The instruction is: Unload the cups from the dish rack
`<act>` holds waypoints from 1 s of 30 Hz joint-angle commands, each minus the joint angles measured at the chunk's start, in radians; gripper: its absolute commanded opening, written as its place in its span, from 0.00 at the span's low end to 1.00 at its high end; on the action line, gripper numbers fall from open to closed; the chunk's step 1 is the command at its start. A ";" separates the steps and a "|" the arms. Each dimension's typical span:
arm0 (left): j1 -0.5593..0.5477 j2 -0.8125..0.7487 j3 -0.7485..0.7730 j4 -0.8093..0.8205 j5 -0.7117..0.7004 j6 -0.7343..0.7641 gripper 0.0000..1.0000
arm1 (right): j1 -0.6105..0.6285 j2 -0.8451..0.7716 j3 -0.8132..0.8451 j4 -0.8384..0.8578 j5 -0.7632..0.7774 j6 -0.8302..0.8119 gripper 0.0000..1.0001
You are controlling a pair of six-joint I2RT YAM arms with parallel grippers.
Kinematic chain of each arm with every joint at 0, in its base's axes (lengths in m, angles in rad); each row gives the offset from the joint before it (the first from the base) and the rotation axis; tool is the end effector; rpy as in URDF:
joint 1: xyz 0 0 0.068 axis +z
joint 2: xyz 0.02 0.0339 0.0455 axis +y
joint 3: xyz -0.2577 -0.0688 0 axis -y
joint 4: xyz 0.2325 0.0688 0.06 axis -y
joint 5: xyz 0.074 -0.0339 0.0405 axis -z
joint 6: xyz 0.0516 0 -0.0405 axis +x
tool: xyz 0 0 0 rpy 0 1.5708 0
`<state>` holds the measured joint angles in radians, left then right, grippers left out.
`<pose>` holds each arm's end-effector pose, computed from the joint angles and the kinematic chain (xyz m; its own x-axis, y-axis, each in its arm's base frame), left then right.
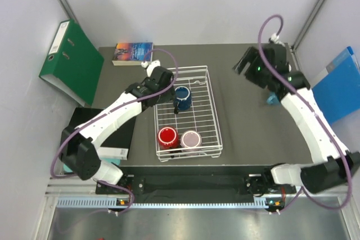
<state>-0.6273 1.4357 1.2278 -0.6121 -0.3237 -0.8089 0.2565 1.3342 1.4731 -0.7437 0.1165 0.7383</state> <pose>0.2598 -0.1681 0.2897 -0.6841 -0.3513 -0.6392 -0.1654 0.9283 -0.3331 0.2768 0.0664 0.3844 -0.5141 0.5562 -0.6529 0.2522 0.8256 0.5048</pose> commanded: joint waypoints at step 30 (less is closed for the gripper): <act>-0.002 0.342 0.315 0.069 0.209 0.528 0.99 | 0.133 -0.527 -0.454 0.061 -0.182 -0.321 0.98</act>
<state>-0.6273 1.7508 1.4818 -0.5594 -0.1364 -0.3092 0.3729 0.8017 0.9951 -0.7052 -0.0544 0.4366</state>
